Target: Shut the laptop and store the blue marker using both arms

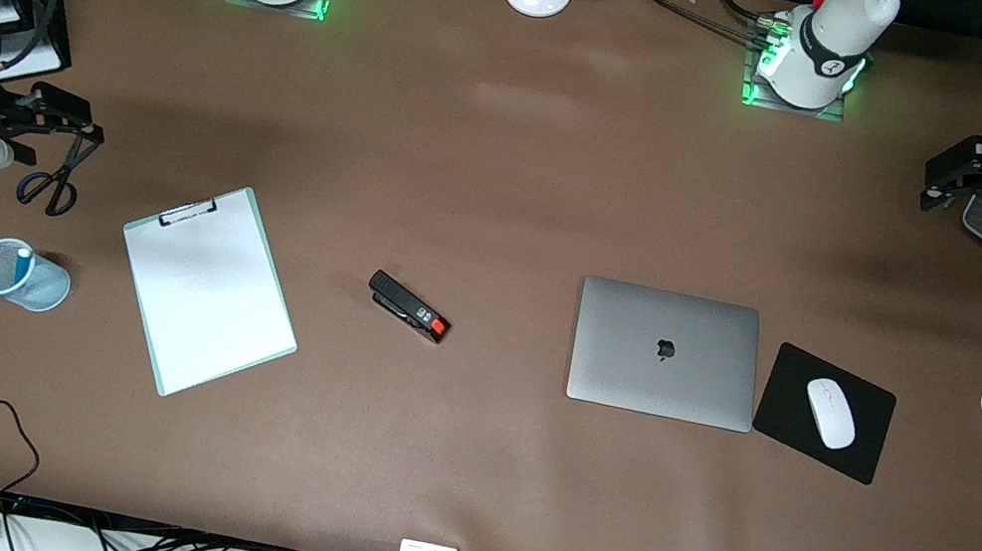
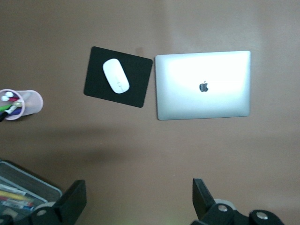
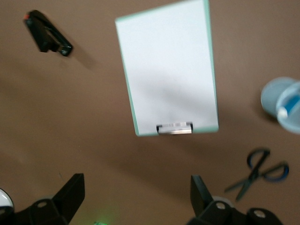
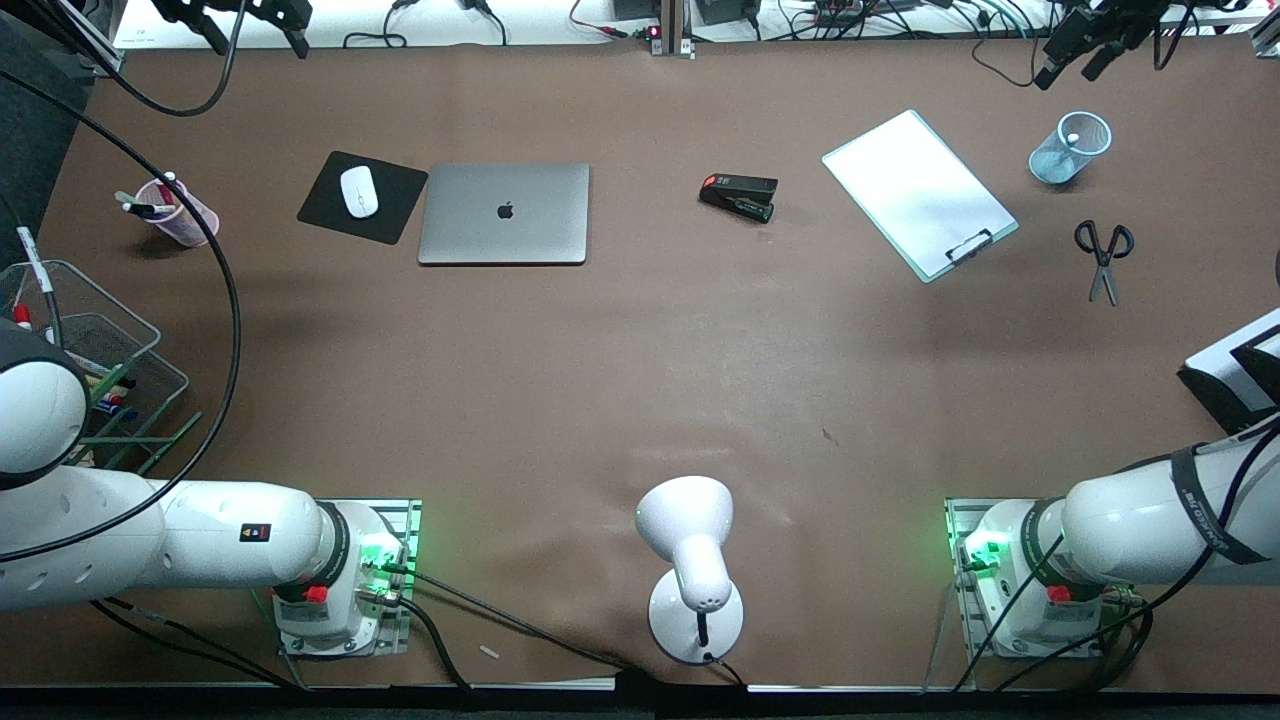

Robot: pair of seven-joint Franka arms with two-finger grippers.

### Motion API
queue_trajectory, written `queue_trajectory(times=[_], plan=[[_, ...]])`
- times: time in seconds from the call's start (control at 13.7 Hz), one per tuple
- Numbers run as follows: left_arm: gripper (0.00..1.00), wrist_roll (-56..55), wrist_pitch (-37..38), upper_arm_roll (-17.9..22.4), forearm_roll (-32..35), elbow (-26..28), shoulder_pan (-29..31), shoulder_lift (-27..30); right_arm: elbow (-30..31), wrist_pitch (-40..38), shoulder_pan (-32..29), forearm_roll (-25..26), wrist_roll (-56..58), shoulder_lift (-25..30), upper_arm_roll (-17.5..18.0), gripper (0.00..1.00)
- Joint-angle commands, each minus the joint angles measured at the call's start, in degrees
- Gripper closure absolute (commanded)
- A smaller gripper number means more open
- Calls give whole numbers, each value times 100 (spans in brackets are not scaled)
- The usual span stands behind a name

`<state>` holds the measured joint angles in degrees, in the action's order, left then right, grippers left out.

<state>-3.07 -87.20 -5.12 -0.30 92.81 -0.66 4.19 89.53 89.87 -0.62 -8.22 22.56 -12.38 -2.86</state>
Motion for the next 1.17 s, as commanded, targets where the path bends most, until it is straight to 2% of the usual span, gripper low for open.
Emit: queue_trajectory(times=[0.0,0.29,0.44,0.58,0.88,1.09], plan=[[0,122,-78,-6,-225,176,30,153,179,-329,176,232,-1196,340,-57,0],[0,113,-25,-7,-163,132,22,109,-197,-882,168,759,-2342,411,-48,0],[0,104,-7,-15,-137,123,22,109,-663,-1103,133,1206,-2248,411,-57,0],[0,104,-33,-15,-93,97,22,91,-1007,-1025,-95,1279,-2282,411,-118,0],[0,105,-16,-33,39,88,13,82,-912,-902,-158,1095,-2317,464,-119,0],[0,96,-25,-24,39,88,22,91,-246,-411,-166,1041,-2344,937,-119,0]])
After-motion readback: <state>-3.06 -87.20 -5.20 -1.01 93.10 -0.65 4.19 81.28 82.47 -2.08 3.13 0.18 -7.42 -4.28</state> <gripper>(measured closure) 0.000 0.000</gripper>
